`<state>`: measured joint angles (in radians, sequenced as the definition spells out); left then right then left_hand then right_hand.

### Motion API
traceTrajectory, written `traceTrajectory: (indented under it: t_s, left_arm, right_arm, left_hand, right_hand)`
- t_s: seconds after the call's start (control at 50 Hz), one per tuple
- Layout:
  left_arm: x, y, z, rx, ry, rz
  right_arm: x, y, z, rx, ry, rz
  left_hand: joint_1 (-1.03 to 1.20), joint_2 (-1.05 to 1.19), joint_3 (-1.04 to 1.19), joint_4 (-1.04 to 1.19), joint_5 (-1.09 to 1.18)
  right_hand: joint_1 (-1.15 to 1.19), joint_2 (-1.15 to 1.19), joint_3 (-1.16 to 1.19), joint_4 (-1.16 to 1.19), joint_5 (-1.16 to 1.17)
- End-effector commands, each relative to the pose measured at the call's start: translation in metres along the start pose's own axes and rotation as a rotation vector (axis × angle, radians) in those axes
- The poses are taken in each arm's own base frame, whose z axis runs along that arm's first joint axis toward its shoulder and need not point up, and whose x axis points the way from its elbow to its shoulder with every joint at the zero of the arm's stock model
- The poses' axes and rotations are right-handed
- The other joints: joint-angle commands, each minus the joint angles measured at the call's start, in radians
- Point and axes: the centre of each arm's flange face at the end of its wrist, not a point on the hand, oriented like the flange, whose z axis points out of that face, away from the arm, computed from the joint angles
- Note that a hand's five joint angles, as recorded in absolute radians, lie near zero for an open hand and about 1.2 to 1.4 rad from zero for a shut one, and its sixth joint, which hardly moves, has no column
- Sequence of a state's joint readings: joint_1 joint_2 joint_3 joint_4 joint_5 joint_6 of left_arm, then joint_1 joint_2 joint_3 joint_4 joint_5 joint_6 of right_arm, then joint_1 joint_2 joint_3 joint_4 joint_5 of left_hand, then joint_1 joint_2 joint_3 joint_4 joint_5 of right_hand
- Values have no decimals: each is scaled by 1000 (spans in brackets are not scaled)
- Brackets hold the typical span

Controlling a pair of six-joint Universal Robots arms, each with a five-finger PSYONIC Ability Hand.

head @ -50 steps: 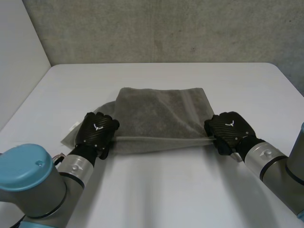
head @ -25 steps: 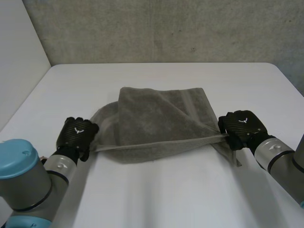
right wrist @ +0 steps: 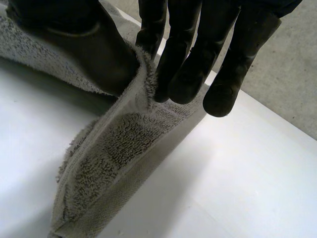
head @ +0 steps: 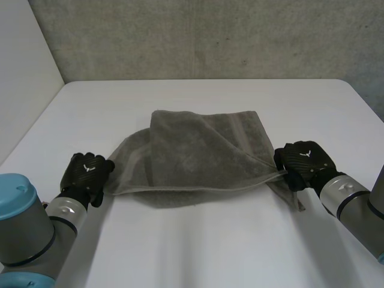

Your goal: Fold the towel.

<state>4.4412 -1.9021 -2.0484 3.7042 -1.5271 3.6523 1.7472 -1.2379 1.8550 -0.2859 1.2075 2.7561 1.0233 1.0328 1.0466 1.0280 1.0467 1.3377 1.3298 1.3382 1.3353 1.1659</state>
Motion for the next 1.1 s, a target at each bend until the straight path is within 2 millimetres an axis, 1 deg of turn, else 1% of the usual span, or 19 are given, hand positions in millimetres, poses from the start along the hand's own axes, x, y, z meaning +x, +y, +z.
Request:
traceTrajectory:
  t_s: [0.02,0.1,0.22,0.32,0.36,0.52,0.54,0.58,0.6,0.64,0.72,0.82,0.84,0.86,0.88,0.92,0.94,0.96,1.1]
  left_arm:
    - [1,-1,-2,2,5,7]
    - [2,-1,-3,-5,11,7]
    - [0,0,-1,-14,11,4]
    - [6,2,3,-2,50,2]
    - [10,5,10,1,81,-2]
    - [13,6,31,9,91,-7]
    - [13,6,31,9,91,-7]
    - [12,5,38,18,84,-8]
    - [12,5,38,18,84,-8]
    - [8,0,45,37,68,-15]
    - [5,-4,49,51,58,-40]
    - [1,-5,52,59,44,-79]
    - [1,-5,52,60,42,-83]
    - [1,-3,53,52,44,-89]
    - [1,-3,53,52,44,-89]
    - [1,-1,53,41,45,-94]
    - [1,-1,52,41,45,-94]
    - [1,-1,52,36,47,-97]
    - [-2,-6,44,45,41,-101]
  right_arm:
    - [-2,2,-1,-6,-6,1]
    - [-3,7,2,-23,-13,8]
    - [-3,7,2,-23,-13,8]
    - [-3,8,2,-25,-13,8]
    - [-3,8,2,-25,-12,9]
    - [-3,8,2,-26,-14,6]
    - [-3,8,2,-26,-13,8]
    - [-3,8,2,-27,-11,8]
    - [-3,8,2,-27,-11,8]
    - [-2,8,2,-27,-10,7]
    - [-2,8,2,-27,-10,8]
    - [-2,8,2,-27,-10,6]
    - [-2,8,2,-26,-9,5]
    - [-2,8,2,-26,-9,5]
    - [-2,8,2,-26,-9,5]
    - [-1,8,2,-25,-7,5]
    - [-1,8,2,-25,-7,7]
    - [-1,8,2,-25,-7,7]
    - [0,9,3,-27,-4,7]
  left_hand:
    - [-487,-496,-510,-491,-685]
    - [-493,-502,-516,-497,-691]
    - [-493,-502,-516,-497,-691]
    - [-478,-488,-501,-483,-676]
    - [-469,-479,-493,-474,-667]
    - [-452,-461,-475,-456,-650]
    - [-452,-461,-475,-456,-650]
    - [-452,-461,-475,-456,-650]
    - [-452,-461,-475,-456,-650]
    - [-434,-444,-457,-439,-632]
    - [-396,-405,-419,-400,-594]
    - [-305,-314,-328,-309,-503]
    - [-241,-250,-264,-246,-439]
    - [-98,-107,-121,-102,-296]
    - [-96,-106,-120,-101,-294]
    - [205,195,181,200,7]
    - [206,196,183,201,8]
    - [371,362,348,367,173]
    - [373,363,350,368,175]
  right_hand:
    - [59,66,58,61,56]
    - [59,66,58,61,56]
    - [59,66,58,61,56]
    - [59,66,58,61,56]
    - [59,66,58,61,56]
    - [59,66,58,61,56]
    - [59,66,58,61,56]
    - [59,66,58,61,56]
    - [59,66,58,61,56]
    - [59,66,58,61,56]
    - [59,66,58,61,56]
    - [59,66,58,61,56]
    - [59,66,58,61,56]
    - [59,66,58,61,56]
    - [59,66,58,61,56]
    - [59,66,58,61,56]
    - [59,66,58,61,56]
    - [59,66,58,61,56]
    - [59,66,58,61,56]
